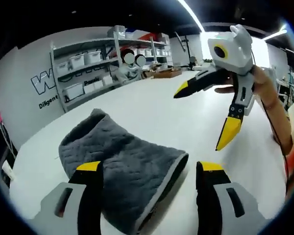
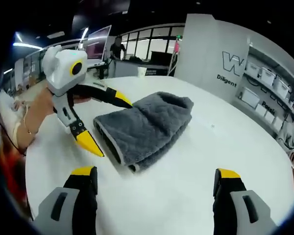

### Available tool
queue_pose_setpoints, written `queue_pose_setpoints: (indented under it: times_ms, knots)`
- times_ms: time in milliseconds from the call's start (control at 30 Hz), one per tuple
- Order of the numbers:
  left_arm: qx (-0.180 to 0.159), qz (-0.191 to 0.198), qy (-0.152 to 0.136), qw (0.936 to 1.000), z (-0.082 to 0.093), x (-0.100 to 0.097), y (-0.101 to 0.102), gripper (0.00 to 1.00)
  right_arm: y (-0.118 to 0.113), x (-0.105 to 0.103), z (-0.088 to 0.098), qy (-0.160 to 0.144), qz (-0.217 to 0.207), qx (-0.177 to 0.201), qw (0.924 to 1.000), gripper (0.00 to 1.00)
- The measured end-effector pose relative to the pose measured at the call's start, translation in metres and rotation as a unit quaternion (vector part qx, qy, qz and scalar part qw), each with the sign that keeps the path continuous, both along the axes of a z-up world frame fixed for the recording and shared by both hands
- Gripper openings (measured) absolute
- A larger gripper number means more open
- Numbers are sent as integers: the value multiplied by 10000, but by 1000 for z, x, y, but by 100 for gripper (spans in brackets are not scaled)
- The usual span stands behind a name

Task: Open the folded towel by lifting each exposed corner and separating the folded layers until the towel lies flat within the target outline without major curled edges

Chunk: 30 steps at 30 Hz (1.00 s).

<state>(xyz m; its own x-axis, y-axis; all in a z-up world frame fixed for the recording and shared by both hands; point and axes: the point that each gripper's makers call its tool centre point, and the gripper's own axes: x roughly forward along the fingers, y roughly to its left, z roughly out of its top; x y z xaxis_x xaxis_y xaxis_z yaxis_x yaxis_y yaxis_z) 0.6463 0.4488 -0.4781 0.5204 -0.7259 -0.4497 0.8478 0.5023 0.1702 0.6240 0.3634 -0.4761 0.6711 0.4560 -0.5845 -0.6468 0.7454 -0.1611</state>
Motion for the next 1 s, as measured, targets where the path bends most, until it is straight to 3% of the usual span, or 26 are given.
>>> queue_pose_setpoints:
  times_ms: [233, 367, 533, 633, 800, 1000]
  knots:
    - [80, -238, 143, 9996, -14, -11, -23, 68, 1, -1, -1, 11, 37, -52, 10000, 99]
    - [143, -119, -201, 9996, -14, -4, -27, 50, 0, -1, -2, 18, 30, -43, 10000, 99]
    - [146, -220, -180, 9995, -21, -7, -34, 36, 0, -1, -7, 85, 53, -118, 9999, 99]
    - [-49, -360, 79, 9993, -25, -14, -41, 25, 1, -2, -8, 106, 92, -141, 9998, 99]
    - [-250, -279, -62, 9993, -18, -12, -43, 13, -1, 0, -12, 161, 94, -173, 9997, 98]
    - [-1062, -94, 191, 9941, 1, -7, -36, 7, -2, 1, -15, 213, 103, -194, 9995, 97]
